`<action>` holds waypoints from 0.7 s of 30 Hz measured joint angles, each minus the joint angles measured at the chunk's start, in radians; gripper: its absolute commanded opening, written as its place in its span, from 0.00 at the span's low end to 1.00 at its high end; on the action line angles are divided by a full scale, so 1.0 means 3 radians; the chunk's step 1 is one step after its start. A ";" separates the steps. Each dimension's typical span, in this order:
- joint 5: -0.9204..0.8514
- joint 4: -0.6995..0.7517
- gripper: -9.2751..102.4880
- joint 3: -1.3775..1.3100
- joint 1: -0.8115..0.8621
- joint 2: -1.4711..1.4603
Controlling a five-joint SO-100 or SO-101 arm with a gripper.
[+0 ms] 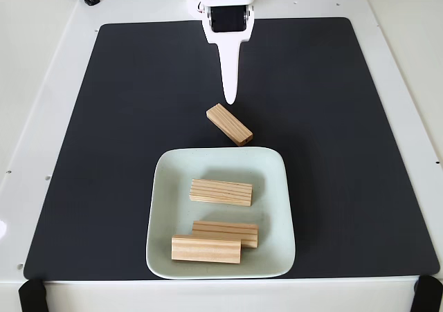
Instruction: Pick up the wooden block and place them on the plate.
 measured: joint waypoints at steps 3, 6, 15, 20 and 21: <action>0.0240 0.0000 0.30 0.0112 -0.0031 0.0005; 0.0332 0.0000 0.14 0.0179 -0.0072 0.0020; 0.0409 0.0000 0.08 0.0179 0.0061 0.0056; 0.0660 0.0046 0.08 0.0056 0.0128 0.0056; 0.0706 0.0097 0.08 -0.0015 0.0107 0.0056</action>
